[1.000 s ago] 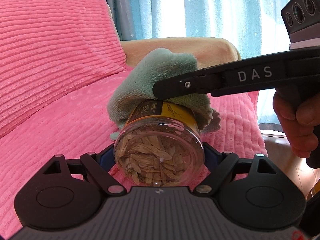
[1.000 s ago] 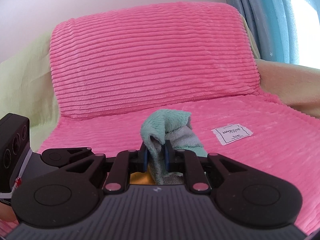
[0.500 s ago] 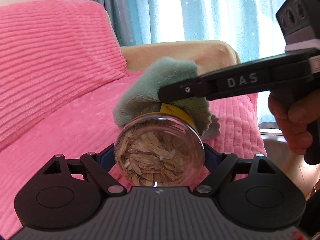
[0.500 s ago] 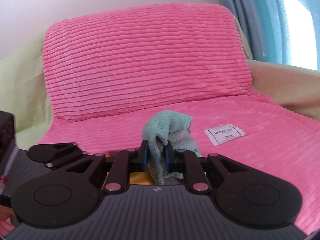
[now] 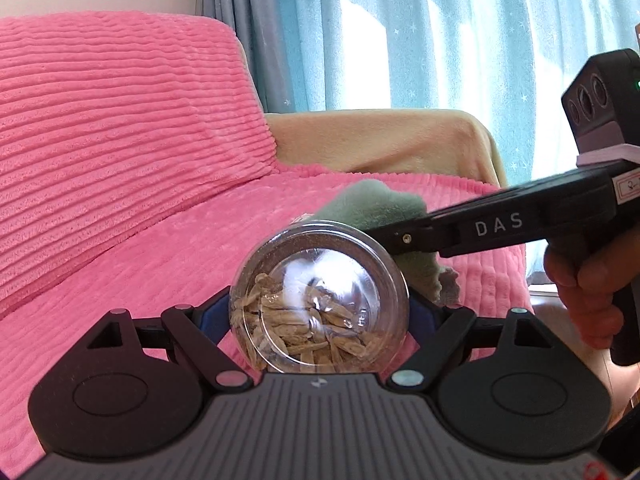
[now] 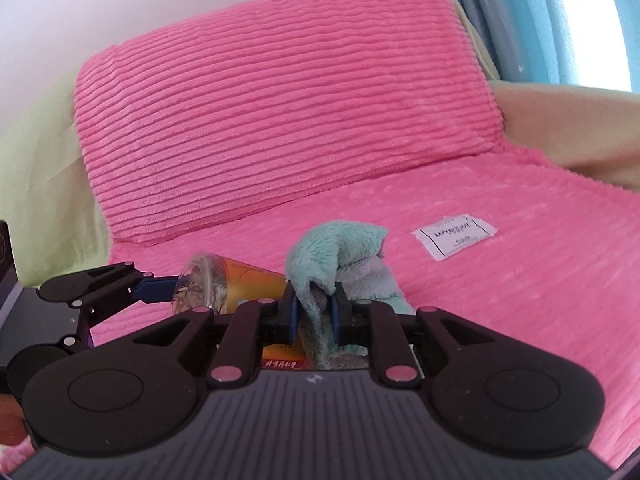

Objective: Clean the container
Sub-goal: 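Rub the cloth over the jar shoulder with the right tool while the left tool holds it, then wipe the jar lid with the cloth in the right tool while the left tool holds it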

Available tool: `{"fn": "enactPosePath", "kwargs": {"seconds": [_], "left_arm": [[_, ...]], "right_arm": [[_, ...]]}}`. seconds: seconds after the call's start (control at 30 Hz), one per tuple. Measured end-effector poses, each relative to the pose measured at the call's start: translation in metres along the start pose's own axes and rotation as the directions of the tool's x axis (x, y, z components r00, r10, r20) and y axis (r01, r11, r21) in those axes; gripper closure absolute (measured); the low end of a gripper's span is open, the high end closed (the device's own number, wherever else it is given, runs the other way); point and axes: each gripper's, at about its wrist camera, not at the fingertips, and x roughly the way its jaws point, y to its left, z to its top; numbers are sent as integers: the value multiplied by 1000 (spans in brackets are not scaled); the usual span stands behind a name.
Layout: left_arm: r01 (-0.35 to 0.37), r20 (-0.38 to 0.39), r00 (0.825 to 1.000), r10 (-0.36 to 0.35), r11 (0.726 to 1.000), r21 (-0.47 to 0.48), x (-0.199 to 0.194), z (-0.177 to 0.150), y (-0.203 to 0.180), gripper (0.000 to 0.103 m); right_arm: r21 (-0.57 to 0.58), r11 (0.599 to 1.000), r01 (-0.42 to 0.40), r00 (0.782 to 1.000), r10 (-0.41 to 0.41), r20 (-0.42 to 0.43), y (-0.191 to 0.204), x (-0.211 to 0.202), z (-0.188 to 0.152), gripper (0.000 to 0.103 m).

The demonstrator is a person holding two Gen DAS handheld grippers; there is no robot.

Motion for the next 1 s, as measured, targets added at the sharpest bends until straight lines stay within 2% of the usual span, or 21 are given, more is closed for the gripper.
{"fn": "enactPosePath", "kwargs": {"seconds": [0.17,0.27,0.47,0.6,0.73,0.83,0.87,0.93,1.0], "left_arm": [[-30,21,999,30,999,-18,24,5,-7,17],[-46,20,999,46,999,5,35,6,-14,16],[-66,-2,998,66,997,28,49,3,-21,16],[-53,-17,998,54,998,41,46,5,-22,18],[-21,-28,999,23,997,68,28,12,-18,18],[-33,-43,998,38,993,109,21,9,-19,18],[-37,-54,998,43,993,115,21,5,-18,18],[-36,-56,998,43,993,111,24,-2,-16,18],[-30,-41,999,34,995,99,24,-5,-13,18]], "right_arm": [[42,999,29,998,-31,46,-10,-5,3,90],[75,996,39,996,-44,72,-19,-9,6,90],[106,994,35,994,-45,95,-29,-15,11,91],[126,992,28,987,-48,152,-30,-25,18,92],[113,993,-22,974,-4,228,-23,-41,28,92],[92,992,-89,964,62,257,-13,-50,34,92],[83,990,-117,964,93,249,-10,-51,35,92],[52,986,-157,973,145,182,-2,-44,33,92],[11,992,-122,986,120,113,8,-32,27,92]]}}
